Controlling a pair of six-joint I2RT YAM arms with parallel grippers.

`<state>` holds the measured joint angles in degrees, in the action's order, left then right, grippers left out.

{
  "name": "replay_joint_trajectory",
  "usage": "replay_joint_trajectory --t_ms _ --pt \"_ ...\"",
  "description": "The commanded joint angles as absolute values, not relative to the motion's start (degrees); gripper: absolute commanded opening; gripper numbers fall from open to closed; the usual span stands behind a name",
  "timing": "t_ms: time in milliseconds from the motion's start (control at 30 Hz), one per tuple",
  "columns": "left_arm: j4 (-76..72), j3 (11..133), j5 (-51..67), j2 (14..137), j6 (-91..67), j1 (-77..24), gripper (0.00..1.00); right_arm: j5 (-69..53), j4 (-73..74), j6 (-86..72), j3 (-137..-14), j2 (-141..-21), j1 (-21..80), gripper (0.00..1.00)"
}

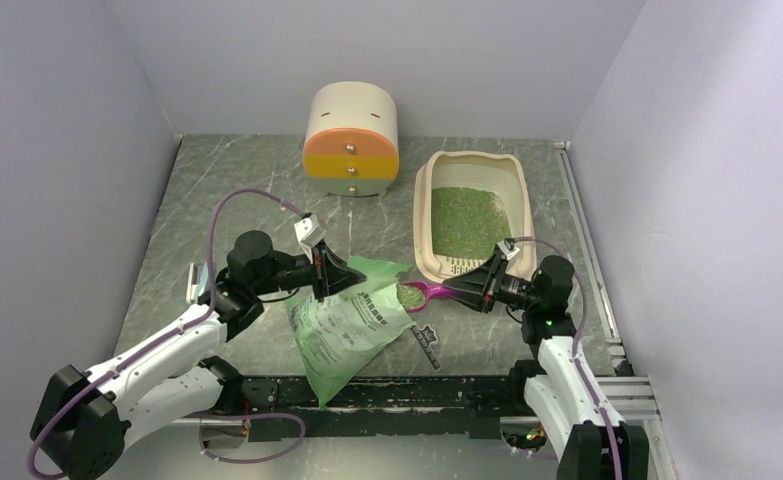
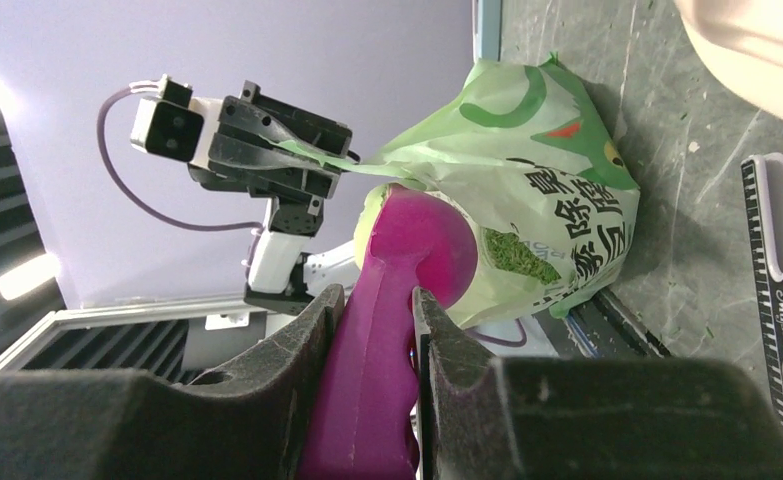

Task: Fill the litter box with clean litter
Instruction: 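Scoop the cat litter from the cat litter bag.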

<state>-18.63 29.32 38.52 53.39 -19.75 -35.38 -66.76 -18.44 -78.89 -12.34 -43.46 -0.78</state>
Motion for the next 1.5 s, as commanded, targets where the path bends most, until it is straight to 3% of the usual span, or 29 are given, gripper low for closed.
replay_joint_trajectory --t_ms 0,267,767,1467 --pt "-21.8 31.9 40.5 53.8 -19.3 -34.8 0.05 -69.7 -15.3 -77.6 -13.2 -41.6 -4.2 0.00" --pt "-22.6 31.8 41.1 54.7 -20.1 -34.5 0.05 -71.5 -15.7 -77.9 -12.5 -40.6 -7.3 0.00" --pt "-23.3 30.5 41.0 53.6 -21.6 -32.1 0.05 -70.8 2.4 -63.9 -15.8 -38.7 -9.7 0.00" --pt "-22.8 30.7 40.8 55.3 -21.4 -28.4 0.05 -71.1 0.2 -67.0 -19.0 -37.9 -14.5 0.00"
